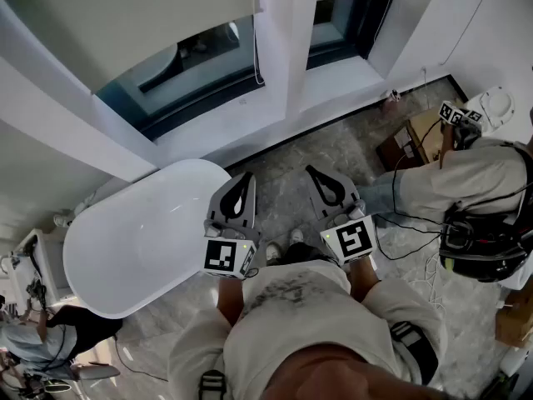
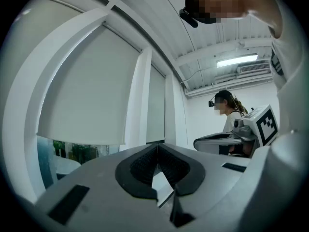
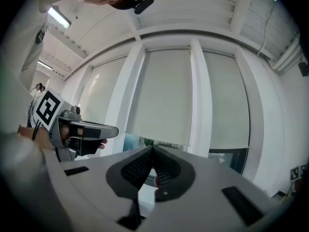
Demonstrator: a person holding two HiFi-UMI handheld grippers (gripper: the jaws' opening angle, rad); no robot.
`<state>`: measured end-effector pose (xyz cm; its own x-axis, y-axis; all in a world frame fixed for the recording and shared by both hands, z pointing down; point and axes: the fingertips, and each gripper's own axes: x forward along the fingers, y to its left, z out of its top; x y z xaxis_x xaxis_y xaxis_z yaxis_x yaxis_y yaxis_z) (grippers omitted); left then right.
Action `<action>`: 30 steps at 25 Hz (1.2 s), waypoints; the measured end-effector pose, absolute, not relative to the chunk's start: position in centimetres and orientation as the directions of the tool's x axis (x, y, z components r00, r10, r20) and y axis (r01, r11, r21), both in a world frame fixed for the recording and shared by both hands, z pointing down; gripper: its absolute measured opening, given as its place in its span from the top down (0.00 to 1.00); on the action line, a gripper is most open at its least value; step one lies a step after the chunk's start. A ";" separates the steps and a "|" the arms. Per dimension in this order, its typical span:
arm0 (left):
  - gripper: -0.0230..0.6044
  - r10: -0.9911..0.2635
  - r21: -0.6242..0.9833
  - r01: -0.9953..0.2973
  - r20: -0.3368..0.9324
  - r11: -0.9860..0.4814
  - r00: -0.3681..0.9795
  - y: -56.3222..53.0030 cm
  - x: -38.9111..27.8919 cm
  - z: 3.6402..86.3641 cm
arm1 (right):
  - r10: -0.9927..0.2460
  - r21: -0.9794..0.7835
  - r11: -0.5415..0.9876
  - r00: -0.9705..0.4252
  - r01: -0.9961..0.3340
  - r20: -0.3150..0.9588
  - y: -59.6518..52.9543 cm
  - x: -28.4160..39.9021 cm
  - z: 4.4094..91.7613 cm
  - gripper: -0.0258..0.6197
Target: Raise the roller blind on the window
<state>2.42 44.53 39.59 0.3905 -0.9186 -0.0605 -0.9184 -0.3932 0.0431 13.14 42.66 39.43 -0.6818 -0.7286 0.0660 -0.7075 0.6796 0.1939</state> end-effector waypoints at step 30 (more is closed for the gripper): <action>0.95 -0.947 0.051 -0.946 -0.043 -0.321 0.319 39.7 6.9 39.3 | -0.666 0.187 0.739 -0.743 -0.647 0.065 37.1 15.7 39.3 0.87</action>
